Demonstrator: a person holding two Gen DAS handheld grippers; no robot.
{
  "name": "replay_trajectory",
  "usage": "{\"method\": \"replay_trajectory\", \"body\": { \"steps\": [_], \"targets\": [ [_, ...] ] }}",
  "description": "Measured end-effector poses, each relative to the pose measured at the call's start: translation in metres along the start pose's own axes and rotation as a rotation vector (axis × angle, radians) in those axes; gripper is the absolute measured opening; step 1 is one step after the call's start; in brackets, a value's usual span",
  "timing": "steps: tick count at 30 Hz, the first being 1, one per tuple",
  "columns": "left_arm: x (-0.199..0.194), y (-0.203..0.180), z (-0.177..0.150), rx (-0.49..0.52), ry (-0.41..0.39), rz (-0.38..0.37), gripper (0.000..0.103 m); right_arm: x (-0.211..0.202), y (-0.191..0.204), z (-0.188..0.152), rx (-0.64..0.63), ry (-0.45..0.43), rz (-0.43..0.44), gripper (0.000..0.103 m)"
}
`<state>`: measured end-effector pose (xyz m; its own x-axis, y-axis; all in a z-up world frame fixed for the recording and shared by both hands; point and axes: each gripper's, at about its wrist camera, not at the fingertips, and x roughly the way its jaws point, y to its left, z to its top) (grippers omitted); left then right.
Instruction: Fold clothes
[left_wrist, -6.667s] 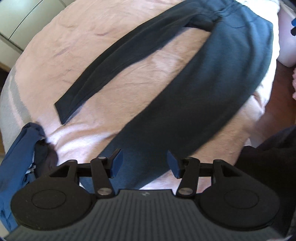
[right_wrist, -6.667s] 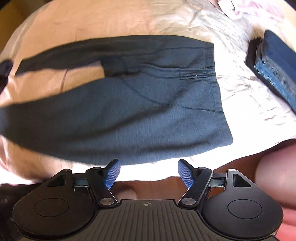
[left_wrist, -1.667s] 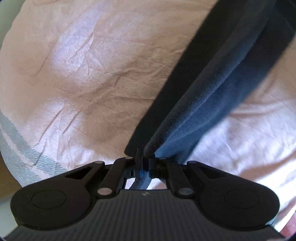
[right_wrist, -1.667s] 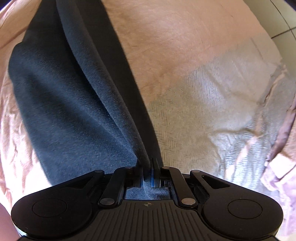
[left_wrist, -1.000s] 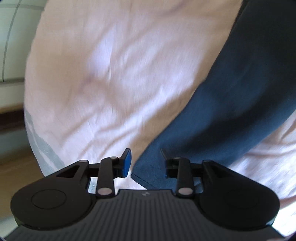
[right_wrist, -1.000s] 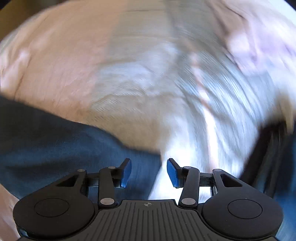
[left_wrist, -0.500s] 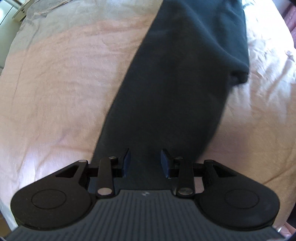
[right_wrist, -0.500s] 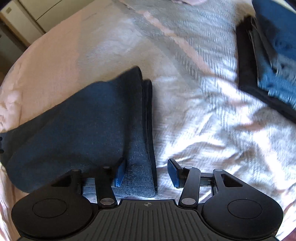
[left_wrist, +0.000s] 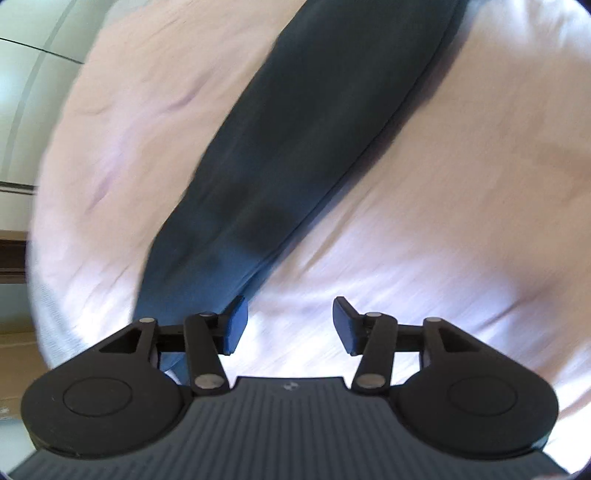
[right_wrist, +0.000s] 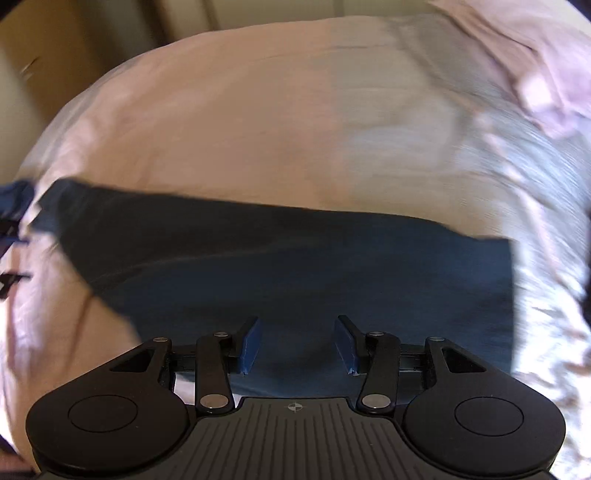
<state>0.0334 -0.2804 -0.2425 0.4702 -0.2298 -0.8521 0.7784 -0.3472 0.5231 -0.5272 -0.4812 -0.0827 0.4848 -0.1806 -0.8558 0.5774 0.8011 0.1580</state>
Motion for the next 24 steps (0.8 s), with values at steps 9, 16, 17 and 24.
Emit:
{"method": "replay_trajectory", "body": {
  "steps": [9, 16, 17, 24],
  "targets": [
    [0.112, 0.055, -0.089, 0.246, -0.054, 0.311, 0.047, 0.065, 0.144, 0.007, -0.086, 0.056, -0.006, 0.048],
    [0.136, 0.095, -0.101, 0.201, -0.109, 0.248, 0.007, 0.106, 0.202, -0.001, -0.197, 0.106, -0.021, 0.048],
    [0.128, 0.105, -0.103, 0.137, -0.118, 0.225, 0.007, 0.108, 0.205, -0.004, -0.205, 0.112, -0.036, 0.048],
    [0.131, 0.102, -0.111, 0.089, -0.095, 0.128, 0.011, 0.116, 0.210, -0.023, -0.229, 0.153, -0.143, 0.048]
  ]
}}
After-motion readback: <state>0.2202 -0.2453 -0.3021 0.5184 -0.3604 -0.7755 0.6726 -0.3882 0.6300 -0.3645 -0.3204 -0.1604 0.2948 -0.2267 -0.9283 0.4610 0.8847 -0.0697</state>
